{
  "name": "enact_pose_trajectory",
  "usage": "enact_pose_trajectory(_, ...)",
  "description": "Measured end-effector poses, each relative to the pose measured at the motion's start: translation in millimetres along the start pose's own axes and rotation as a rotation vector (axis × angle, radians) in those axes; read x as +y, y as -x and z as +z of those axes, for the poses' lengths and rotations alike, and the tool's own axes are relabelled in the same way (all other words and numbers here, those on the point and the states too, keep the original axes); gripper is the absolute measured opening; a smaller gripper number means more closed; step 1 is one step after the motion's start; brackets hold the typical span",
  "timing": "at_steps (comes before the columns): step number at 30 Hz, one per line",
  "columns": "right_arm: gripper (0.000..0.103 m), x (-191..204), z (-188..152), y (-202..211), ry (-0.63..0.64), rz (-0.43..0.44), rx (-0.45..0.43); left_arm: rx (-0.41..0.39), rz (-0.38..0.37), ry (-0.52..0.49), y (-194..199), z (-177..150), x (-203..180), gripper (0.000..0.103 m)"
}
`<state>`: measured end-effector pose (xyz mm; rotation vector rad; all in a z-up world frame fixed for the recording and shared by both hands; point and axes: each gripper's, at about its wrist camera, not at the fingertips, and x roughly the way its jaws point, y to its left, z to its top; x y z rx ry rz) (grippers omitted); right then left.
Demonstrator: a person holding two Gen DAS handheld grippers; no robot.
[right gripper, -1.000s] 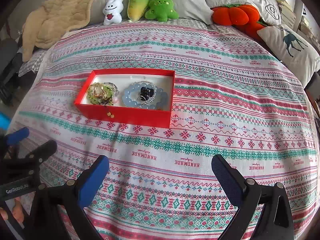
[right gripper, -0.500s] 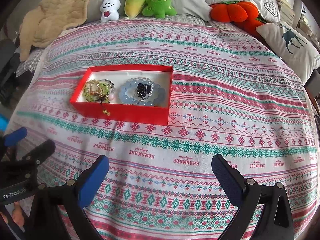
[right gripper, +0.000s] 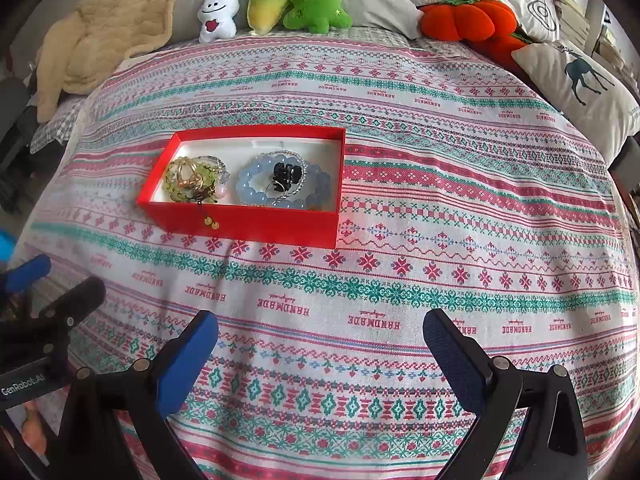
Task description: Organize jewelry
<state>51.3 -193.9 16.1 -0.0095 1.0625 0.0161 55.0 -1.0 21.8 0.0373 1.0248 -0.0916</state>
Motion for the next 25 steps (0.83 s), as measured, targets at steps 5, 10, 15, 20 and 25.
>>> enact_pose_trajectory(5,0.103,-0.1,0.0,-0.2,0.002,0.0,0.001,0.0,0.001,0.001,0.3,0.0,0.1,0.102)
enact_pose_trajectory(10,0.103,0.3,0.0,-0.1,0.001,0.001,0.001,0.0,0.002,0.004,0.6,0.1,0.5,0.102)
enact_pose_trajectory(15,0.103,0.2,0.0,-0.2,0.001,0.0,0.001,0.001,0.001,0.003,0.4,-0.1,-0.1,0.102)
enact_pose_trajectory(20,0.103,0.3,-0.7,0.7,0.005,0.001,-0.001,0.007,-0.008,0.0,-0.2,-1.6,-0.8,0.102)
enact_pose_trajectory(25,0.103,4.2,-9.9,6.2,0.022,-0.002,0.004,-0.013,-0.002,0.016,8.1,-12.6,2.5,0.102)
